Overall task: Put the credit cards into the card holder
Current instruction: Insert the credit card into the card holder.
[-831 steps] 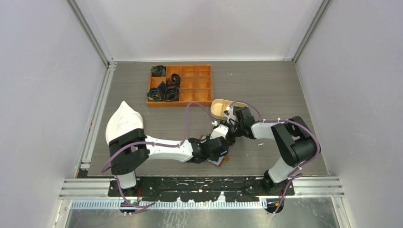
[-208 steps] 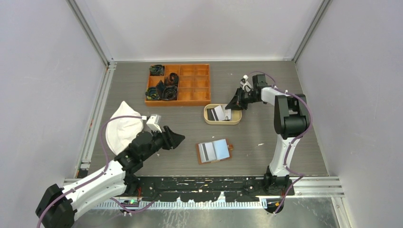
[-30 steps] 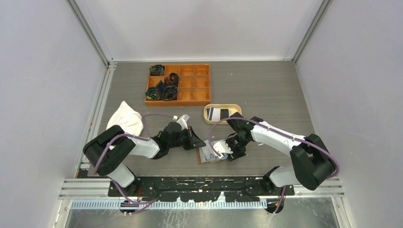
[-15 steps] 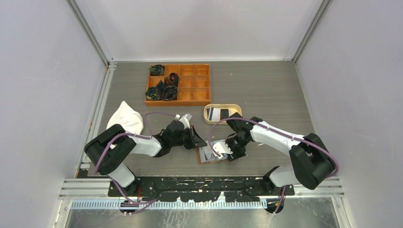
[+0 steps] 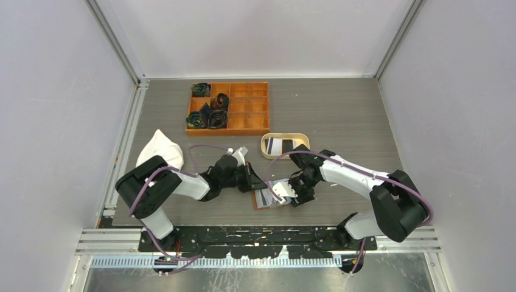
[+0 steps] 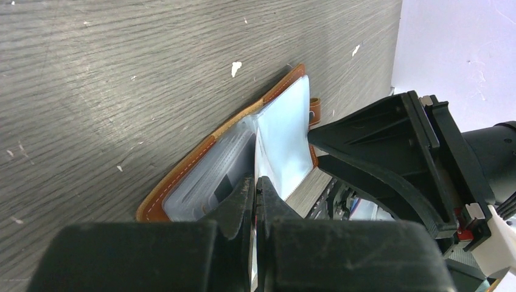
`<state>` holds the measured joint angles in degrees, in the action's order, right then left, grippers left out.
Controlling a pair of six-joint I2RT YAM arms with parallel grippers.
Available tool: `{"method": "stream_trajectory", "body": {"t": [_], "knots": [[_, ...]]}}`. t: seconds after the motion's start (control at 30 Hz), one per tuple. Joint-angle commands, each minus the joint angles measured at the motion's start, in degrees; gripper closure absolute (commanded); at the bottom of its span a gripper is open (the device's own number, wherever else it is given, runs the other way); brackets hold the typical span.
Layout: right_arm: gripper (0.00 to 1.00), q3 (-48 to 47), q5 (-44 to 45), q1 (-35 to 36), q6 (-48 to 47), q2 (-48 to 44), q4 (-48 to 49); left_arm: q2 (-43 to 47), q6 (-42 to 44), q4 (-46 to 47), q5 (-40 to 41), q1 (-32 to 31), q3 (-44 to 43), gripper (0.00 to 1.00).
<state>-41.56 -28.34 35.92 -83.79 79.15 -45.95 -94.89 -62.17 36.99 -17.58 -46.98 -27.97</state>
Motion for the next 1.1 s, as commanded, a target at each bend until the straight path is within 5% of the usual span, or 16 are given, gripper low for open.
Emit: {"method": "stream_trajectory", "body": {"t": [0.0,1.07], "knots": [[0.48,-1.8,-0.6,0.5,0.4,0.0,-0.6,-2.0,-1.0,2.9,-1.7,-0.4,-0.7,1.0],[0.48,-2.0,-0.6,1.0,0.7,-0.5,-0.7,-2.4,-0.3,-15.5,-1.3,-0.3,-5.7,1.0]]}}
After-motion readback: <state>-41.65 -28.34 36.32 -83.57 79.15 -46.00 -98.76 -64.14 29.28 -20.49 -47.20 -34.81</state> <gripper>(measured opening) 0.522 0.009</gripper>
